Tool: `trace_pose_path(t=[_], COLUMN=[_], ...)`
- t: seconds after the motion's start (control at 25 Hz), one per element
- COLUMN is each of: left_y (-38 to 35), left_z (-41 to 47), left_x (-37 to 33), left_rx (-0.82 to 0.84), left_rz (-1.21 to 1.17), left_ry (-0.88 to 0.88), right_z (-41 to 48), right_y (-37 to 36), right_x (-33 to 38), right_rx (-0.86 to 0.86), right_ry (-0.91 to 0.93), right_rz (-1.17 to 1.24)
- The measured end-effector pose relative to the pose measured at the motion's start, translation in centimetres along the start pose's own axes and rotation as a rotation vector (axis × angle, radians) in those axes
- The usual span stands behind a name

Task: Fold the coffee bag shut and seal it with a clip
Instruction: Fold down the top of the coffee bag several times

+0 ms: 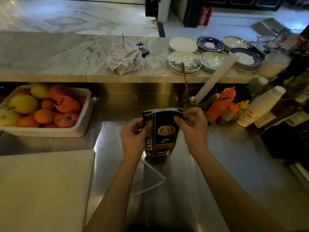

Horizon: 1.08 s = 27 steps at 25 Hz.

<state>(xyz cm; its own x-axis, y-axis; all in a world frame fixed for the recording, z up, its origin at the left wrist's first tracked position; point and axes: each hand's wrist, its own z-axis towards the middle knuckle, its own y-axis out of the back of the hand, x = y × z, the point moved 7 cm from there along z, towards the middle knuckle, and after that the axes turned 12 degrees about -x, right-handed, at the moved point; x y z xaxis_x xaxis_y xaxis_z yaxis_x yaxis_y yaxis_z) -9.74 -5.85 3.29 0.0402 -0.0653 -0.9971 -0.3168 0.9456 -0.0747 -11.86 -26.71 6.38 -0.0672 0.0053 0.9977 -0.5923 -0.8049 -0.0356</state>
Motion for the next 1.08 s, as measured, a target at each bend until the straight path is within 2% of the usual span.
trace_pose_path(t=[0.28,0.56,0.84,1.08], left_y=[-0.4,-2.6,-3.5,-3.8], left_z=[-6.9,-12.3,-14.1,-14.2], left_x=[0.7,2.4,3.6,2.0], left_rx=[-0.096,-0.159,-0.009,0.080], left_rz=[0.045,0.026,0.079,0.177], left_ry=[0.022,0.088,0.130,0.055], right_z=[-2.2,-2.4,-2.5,-2.2], right_y=[5.2,11.0,13.0,12.9], right_x=[-0.4,-2.1,-2.0,-1.8], right_rx=[0.257,0.322,0.364,0.363], right_ry=[-0.026,-0.156,-0.025,0.019], right_rz=[0.028,0.103,-0.098,-0.171])
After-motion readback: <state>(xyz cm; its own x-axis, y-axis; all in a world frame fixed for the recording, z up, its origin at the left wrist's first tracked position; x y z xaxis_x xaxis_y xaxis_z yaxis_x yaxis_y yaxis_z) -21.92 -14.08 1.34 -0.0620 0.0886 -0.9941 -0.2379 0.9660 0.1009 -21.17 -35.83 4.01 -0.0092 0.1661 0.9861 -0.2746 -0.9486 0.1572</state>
